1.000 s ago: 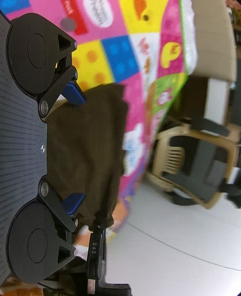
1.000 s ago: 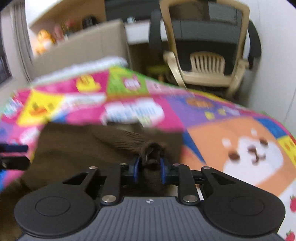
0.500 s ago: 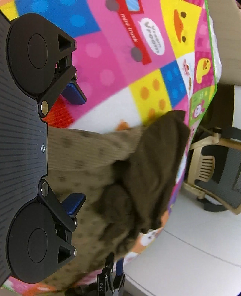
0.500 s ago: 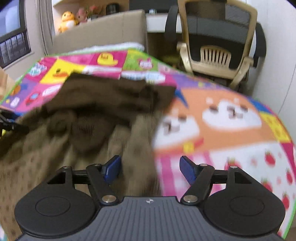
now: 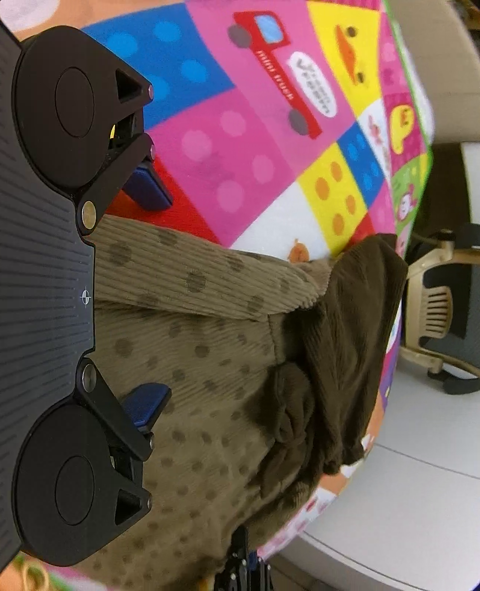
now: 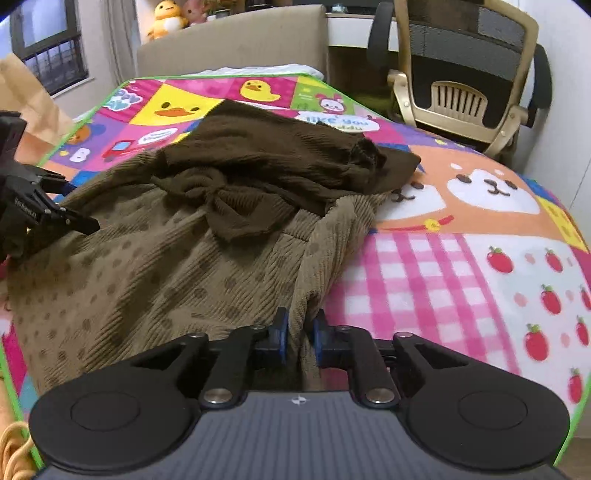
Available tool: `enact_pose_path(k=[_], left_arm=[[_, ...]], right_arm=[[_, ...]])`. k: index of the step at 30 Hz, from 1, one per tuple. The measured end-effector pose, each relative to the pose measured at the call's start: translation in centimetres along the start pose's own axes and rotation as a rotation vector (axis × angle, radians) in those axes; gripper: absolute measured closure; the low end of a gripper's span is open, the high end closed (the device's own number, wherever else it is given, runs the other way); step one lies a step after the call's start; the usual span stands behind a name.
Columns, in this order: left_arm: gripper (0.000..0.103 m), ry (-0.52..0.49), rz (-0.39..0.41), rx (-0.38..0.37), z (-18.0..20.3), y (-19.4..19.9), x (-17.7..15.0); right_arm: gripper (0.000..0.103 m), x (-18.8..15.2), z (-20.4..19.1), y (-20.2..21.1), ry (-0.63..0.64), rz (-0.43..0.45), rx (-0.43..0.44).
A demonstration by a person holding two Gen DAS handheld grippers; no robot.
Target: Fold clothes
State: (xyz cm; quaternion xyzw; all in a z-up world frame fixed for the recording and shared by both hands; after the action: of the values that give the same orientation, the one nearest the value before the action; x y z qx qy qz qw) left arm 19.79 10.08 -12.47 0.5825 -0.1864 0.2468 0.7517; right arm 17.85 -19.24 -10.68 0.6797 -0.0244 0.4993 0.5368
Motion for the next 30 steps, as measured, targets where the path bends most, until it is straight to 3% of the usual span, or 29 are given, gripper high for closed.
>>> enact_pose_path(k=[2,5,9,12,13,14,15,18,20,25,28,30], left_arm=[[0.001,0.032,0.004,-0.043,0.1,0.8,1.2],[0.001,0.021,0.074,-0.1,1.4,1.6,4.9],[0.001,0.021,0.18,-0.208,3.9,0.8,10.2],[0.001,0.089,0.227,-0.302,5.1,-2.0,13.6],[0.001,0.121,0.225,-0.308,5.0,-3.4,14.4],[0.001,0.151,0.223,-0.31,4.9,-4.7,15.2],[0.001,0.162,0.211,-0.288,4.6,-5.8,15.6],[0.001,0.196,0.176,-0.22,3.7,-9.0,16.7],[0.001,0.187,0.146,-0.171,3.0,-10.3,16.6],[0.0,0.153,0.131,-0.123,2.5,-11.1,15.8],[0.0,0.143,0.123,-0.107,2.3,-11.2,15.7],[0.0,0.141,0.122,-0.101,2.3,-11.4,15.8]], right_arm=[[0.064,1.7,1.3,1.0,-0.002,0.046,-0.02],[0.048,5.6,3.4,0.9,-0.017,0.109,-0.048],[0.048,10.3,6.2,-2.6,-0.059,0.138,-0.074],[0.048,11.7,7.7,-8.1,-0.108,0.08,-0.086],[0.057,11.7,7.9,-10.1,-0.111,0.039,-0.087],[0.084,11.7,7.9,-11.6,-0.104,0.011,-0.093],[0.086,11.9,7.6,-12.3,-0.084,0.0,-0.105],[0.086,12.3,7.5,-12.2,0.016,0.031,-0.173],[0.085,11.7,7.6,-12.9,0.049,0.001,-0.18],[0.078,11.7,7.4,-12.9,0.087,0.008,-0.203],[0.072,13.0,7.4,-10.7,0.037,0.084,-0.181],[0.065,13.4,6.7,-9.7,0.01,0.118,-0.11]])
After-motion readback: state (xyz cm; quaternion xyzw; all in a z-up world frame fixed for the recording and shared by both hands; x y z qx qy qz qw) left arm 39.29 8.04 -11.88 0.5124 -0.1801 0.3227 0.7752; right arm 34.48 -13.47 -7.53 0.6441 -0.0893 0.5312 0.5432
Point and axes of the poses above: each gripper's, at about its wrist camera, not at the fingertips, and y roughly against the way its jaws point, z to its right, x to its top, the point moved 9 cm from there along -y, roughly the way its jaws point, and after that the axes turned 11 degrees about y, right-handed, at the moved point
